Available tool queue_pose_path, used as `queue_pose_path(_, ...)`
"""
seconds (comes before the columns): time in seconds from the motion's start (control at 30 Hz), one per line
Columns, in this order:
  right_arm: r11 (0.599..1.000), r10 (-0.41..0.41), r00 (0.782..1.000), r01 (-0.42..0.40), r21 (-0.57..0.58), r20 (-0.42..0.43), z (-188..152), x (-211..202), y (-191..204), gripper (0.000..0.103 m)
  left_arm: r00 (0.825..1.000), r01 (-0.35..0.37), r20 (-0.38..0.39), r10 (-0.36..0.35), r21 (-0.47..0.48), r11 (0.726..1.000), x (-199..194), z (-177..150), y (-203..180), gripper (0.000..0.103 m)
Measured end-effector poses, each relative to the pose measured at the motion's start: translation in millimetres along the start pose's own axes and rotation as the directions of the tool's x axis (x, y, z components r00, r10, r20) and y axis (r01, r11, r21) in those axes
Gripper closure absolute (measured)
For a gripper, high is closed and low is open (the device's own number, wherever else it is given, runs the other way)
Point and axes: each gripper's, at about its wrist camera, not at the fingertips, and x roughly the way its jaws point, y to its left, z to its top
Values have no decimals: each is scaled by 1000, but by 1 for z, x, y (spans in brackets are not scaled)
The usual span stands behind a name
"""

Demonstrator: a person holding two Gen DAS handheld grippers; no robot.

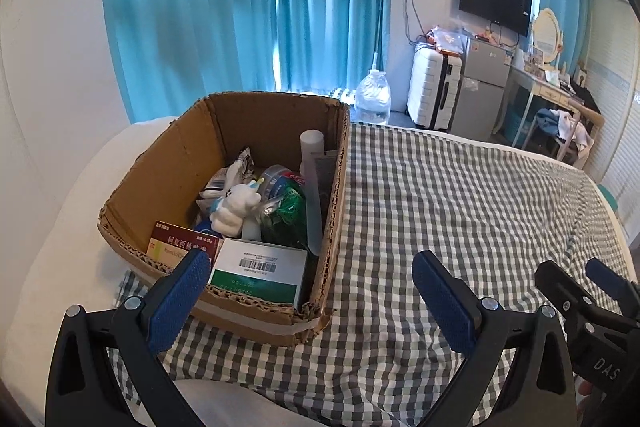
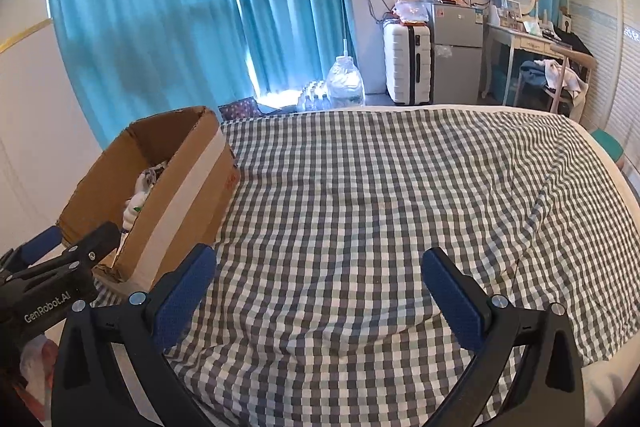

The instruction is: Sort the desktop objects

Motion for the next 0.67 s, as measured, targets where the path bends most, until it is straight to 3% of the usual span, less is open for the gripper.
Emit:
queue_pose_path(0.37,1000,-9,1000,8,-14,-9,-2,0,5,0,999,2,-36,-2,-6,1000,4,-3,-1,0)
queue_pose_path(0.57,1000,2,1000,-2,-8,-22,-3,1,4,0,999,37,-20,-37,-9,999,3,-8,-3,0)
queue_pose_path(0.67,1000,2,1000,-2,-11,-18,-4,1,6,0,1000,14,-11,-14,7,1000,1,-7,-6,0)
